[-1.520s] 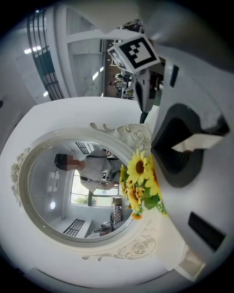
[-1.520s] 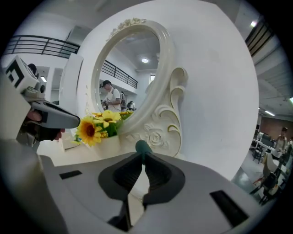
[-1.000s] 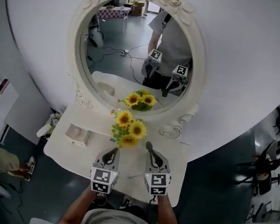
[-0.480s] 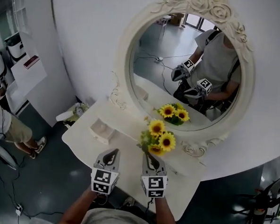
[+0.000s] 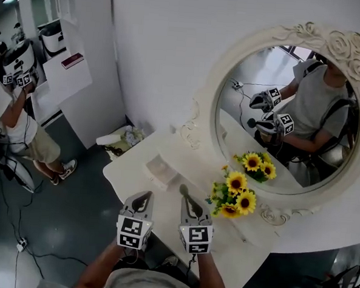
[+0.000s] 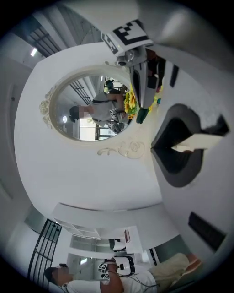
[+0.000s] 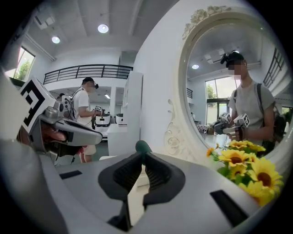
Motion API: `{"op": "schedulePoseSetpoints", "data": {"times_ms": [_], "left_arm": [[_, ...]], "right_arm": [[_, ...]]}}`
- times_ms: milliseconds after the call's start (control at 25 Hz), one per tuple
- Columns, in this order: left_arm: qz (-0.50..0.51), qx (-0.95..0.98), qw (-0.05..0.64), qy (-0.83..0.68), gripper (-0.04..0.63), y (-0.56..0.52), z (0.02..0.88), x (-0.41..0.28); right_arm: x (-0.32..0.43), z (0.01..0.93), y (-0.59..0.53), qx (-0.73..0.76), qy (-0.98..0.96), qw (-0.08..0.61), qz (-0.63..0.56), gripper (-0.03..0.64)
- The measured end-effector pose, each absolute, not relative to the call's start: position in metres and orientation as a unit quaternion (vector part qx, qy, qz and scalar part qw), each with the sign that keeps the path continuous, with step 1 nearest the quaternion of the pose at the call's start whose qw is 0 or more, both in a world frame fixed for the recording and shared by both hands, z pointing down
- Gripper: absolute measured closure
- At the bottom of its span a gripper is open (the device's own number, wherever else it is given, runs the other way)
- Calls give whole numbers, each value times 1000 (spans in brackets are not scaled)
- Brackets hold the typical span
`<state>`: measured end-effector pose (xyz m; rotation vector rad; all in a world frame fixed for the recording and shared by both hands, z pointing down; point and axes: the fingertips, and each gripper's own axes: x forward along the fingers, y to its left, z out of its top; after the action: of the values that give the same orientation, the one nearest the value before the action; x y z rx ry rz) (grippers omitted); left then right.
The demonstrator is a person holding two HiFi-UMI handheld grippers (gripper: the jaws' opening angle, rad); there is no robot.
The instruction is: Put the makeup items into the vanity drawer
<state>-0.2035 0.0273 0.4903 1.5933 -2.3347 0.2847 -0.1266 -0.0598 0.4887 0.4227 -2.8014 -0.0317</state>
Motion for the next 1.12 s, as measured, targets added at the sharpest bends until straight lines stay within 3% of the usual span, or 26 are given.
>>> {"op": "schedulePoseSetpoints", "data": {"times_ms": [480, 1120], "left_arm": [[96, 529, 189, -821, 595, 36, 532, -287], [106, 531, 250, -803, 595, 23, 605, -342]], "right_arm": [[-223, 543, -54, 111, -974, 196, 10, 581], [-273, 635, -79, 119, -954, 270, 46, 578]]}}
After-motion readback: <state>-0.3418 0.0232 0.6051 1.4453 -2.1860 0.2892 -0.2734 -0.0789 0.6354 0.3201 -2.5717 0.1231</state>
